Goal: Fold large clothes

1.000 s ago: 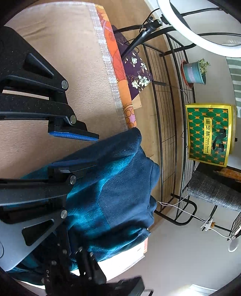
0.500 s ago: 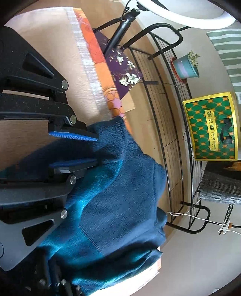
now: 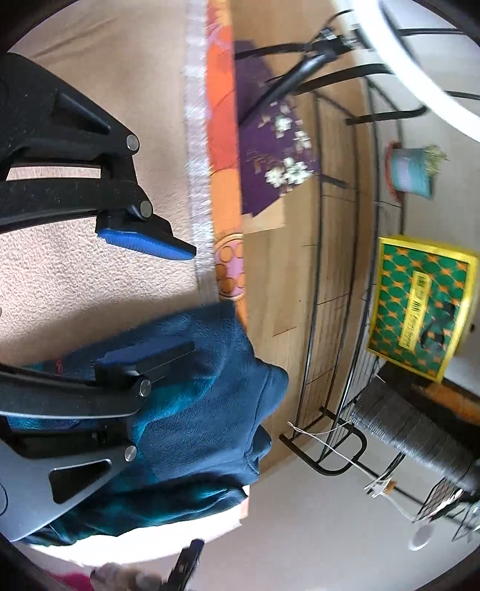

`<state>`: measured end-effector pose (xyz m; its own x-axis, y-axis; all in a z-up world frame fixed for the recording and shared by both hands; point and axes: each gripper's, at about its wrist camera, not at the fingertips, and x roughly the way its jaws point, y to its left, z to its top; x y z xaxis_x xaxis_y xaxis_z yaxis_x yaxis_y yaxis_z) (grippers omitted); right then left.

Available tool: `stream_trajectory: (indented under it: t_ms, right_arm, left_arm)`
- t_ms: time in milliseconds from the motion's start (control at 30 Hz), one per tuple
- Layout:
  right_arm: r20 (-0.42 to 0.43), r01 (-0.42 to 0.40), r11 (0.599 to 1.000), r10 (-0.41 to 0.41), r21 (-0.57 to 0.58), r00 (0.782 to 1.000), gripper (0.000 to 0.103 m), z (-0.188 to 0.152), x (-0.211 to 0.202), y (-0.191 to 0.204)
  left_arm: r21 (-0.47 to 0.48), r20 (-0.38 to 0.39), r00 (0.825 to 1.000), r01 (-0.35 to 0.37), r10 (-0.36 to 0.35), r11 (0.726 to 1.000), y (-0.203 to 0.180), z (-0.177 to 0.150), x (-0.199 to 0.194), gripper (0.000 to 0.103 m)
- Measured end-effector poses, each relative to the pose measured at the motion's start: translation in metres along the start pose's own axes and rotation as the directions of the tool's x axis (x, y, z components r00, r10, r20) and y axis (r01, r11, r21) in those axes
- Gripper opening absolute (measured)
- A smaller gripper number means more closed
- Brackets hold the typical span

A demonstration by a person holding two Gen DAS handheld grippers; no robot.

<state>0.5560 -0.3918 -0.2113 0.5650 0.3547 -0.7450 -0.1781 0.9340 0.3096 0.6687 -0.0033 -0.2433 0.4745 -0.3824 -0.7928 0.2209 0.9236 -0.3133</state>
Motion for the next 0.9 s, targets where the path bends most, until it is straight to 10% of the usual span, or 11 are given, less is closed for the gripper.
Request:
stream_trajectory:
  t_ms: [333,433,633,900]
  right_arm:
    - [-0.002,-0.005,0.989,0.005,0.146,1.0,0.051,0.033,0.058,-0.06]
    - [-0.026,0.004,0.993,-0.001,0.122,1.0,0.05,0.035,0.072,-0.051]
    - [-0.032,0.016,0.998,-0.014,0.06,0.999,0.009,0.039,0.086,-0.028]
    - [0.07,-0.015,1.0,0.014,0.011,0.997,0.007,0.048,0.022,-0.004]
  left_arm:
    - [0.026,-0.019,0.999,-0.025,0.026,0.999,-0.021,0.009,0.04,0.043]
    - [0.039,-0.01,0.999,-0.033,0.034,0.999,-0.03,0.013,0.048,0.026]
    - [0.064,0.029,0.999,-0.045,0.043,0.997,-0.045,0.015,0.043,0.007]
    - [0.068,0.126,0.992,0.017,-0.025,0.998,-0.068,0.017,-0.024,0.006]
